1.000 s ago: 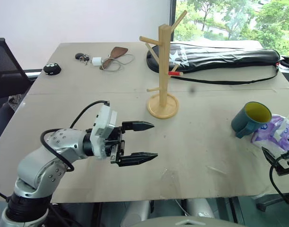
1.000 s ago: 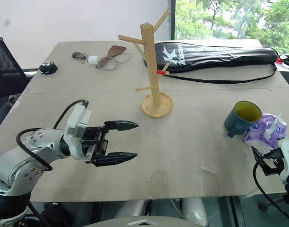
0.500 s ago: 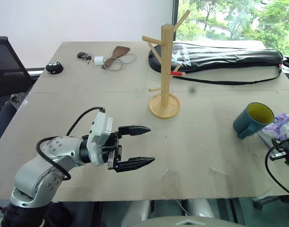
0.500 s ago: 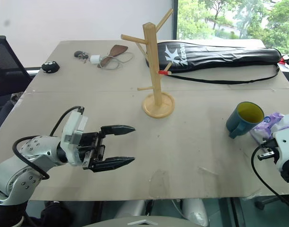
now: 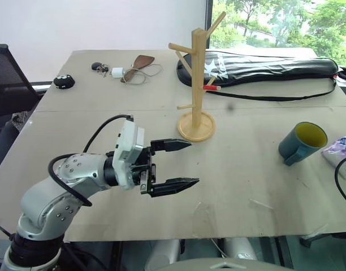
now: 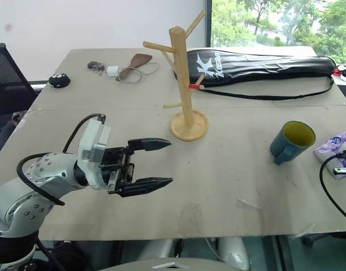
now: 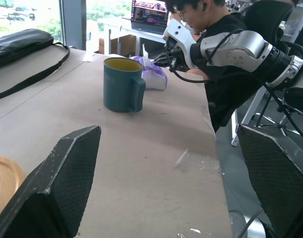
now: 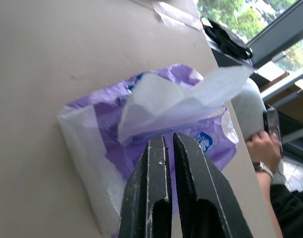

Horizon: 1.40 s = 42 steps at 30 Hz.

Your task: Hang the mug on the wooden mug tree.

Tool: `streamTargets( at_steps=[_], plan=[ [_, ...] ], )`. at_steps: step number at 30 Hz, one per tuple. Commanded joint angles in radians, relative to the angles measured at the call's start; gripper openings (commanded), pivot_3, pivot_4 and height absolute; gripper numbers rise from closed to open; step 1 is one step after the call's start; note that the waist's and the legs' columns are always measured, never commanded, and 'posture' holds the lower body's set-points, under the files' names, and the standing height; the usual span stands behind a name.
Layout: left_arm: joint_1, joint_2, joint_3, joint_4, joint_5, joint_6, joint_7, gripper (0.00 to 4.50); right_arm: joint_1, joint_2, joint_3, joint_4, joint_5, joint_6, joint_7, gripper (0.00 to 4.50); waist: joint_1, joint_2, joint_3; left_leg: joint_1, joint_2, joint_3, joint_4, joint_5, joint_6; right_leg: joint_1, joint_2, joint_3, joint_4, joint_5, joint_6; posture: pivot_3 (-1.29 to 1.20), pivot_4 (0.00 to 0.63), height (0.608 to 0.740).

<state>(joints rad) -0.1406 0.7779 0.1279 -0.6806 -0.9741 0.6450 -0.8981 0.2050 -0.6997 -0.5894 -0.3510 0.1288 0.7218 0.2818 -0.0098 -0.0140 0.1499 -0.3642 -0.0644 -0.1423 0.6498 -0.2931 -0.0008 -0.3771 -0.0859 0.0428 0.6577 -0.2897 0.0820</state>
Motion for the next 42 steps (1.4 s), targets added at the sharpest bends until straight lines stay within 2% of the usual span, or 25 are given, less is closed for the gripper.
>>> streamTargets(
  at_steps=[1, 4, 6, 7, 10, 13, 17, 23, 26, 36, 42],
  plan=[
    [0.02, 0.006, 0.036, -0.046, -0.033, -0.004, 0.016, 4.5, 0.019, -0.009, -0.027, -0.039, -0.021, -0.009, 0.006, 0.14, -0.001, 0.0, 0.0, 0.0, 0.0, 0.0, 0.0, 0.0, 0.0, 0.0, 0.0, 0.0, 0.0, 0.0, 0.0, 0.0, 0.15, 0.738],
    [0.037, 0.017, 0.06, -0.089, -0.071, 0.009, 0.049, 4.5, 0.06, 0.01, -0.05, -0.1, 0.0, -0.057, 0.043, 0.95, -0.001, 0.0, 0.0, 0.0, 0.0, 0.0, 0.0, 0.0, 0.0, 0.0, 0.0, 0.0, 0.0, 0.0, 0.0, 0.0, 0.15, 0.738],
    [0.047, 0.026, 0.074, -0.112, -0.094, 0.015, 0.07, 4.5, 0.089, 0.033, -0.081, -0.151, 0.03, -0.065, 0.068, 1.84, -0.001, 0.0, 0.0, 0.0, 0.0, 0.0, 0.0, 0.0, 0.0, 0.0, 0.0, 0.0, 0.0, 0.0, 0.0, 0.0, 0.15, 0.738],
    [0.052, 0.03, 0.078, -0.119, -0.102, 0.017, 0.079, 4.5, 0.102, 0.052, -0.101, -0.185, 0.074, -0.072, 0.101, 2.43, -0.001, 0.0, 0.0, 0.0, 0.0, 0.0, 0.0, 0.0, 0.0, 0.0, 0.0, 0.0, 0.0, 0.0, 0.0, 0.0, 0.15, 0.738],
    [0.06, 0.042, 0.093, -0.133, -0.126, 0.024, 0.099, 4.5, 0.154, 0.094, -0.177, -0.305, 0.271, -0.016, 0.228, 3.69, -0.001, 0.0, 0.0, 0.001, 0.0, 0.0, 0.0, 0.0, 0.0, 0.0, 0.0, 0.0, 0.0, 0.0, 0.0, 0.0, 0.15, 0.738],
    [0.067, 0.056, 0.108, -0.142, -0.152, 0.027, 0.113, 4.5, 0.267, 0.086, -0.225, -0.419, 0.499, 0.092, 0.376, 4.46, 0.002, 0.0, 0.0, 0.001, 0.001, 0.0, 0.0, 0.0, 0.0, 0.001, 0.0, 0.0, 0.0, 0.0, 0.0, 0.0, 0.15, 0.738],
    [0.081, 0.077, 0.128, -0.151, -0.18, 0.025, 0.115, 4.5, 0.287, 0.072, -0.173, -0.444, 0.596, 0.135, 0.385, 4.46, -0.003, -0.001, 0.0, 0.001, 0.001, 0.0, 0.0, -0.001, 0.001, 0.002, 0.0, 0.0, -0.001, 0.0, 0.0, 0.0, 0.15, 0.738],
    [0.095, 0.114, 0.167, -0.177, -0.236, 0.023, 0.136, 4.5, 0.18, 0.088, -0.006, -0.373, 0.556, 0.103, 0.313, 4.46, -0.002, -0.001, 0.001, 0.002, 0.001, 0.001, 0.001, -0.003, 0.005, 0.001, 0.001, 0.0, 0.001, 0.0, 0.0, 0.0, 0.15, 0.738],
    [0.118, 0.136, 0.201, -0.211, -0.276, 0.021, 0.162, 4.5, 0.116, 0.118, 0.053, -0.32, 0.575, 0.095, 0.291, 4.46, 0.0, -0.001, 0.001, 0.001, 0.001, 0.0, 0.0, 0.0, 0.0, 0.001, 0.0, 0.0, 0.0, 0.0, 0.0, 0.0, 0.15, 0.738],
    [0.135, 0.202, 0.258, -0.234, -0.387, 0.023, 0.225, 4.5, 0.045, 0.12, 0.133, -0.247, 0.531, 0.035, 0.268, 4.46, -0.002, -0.001, 0.001, 0.0, 0.001, 0.0, 0.0, 0.0, 0.0, 0.0, 0.0, 0.0, 0.0, 0.0, 0.0, 0.0, 0.15, 0.738],
    [0.176, 0.22, 0.295, -0.229, -0.396, 0.02, 0.213, 4.5, 0.035, 0.119, 0.169, -0.203, 0.499, -0.011, 0.279, 4.46, -0.002, -0.001, 0.001, 0.0, 0.001, 0.0, 0.0, 0.0, 0.0, 0.0, 0.0, 0.0, -0.001, 0.0, 0.0, 0.0, 0.15, 0.738]
  ],
)
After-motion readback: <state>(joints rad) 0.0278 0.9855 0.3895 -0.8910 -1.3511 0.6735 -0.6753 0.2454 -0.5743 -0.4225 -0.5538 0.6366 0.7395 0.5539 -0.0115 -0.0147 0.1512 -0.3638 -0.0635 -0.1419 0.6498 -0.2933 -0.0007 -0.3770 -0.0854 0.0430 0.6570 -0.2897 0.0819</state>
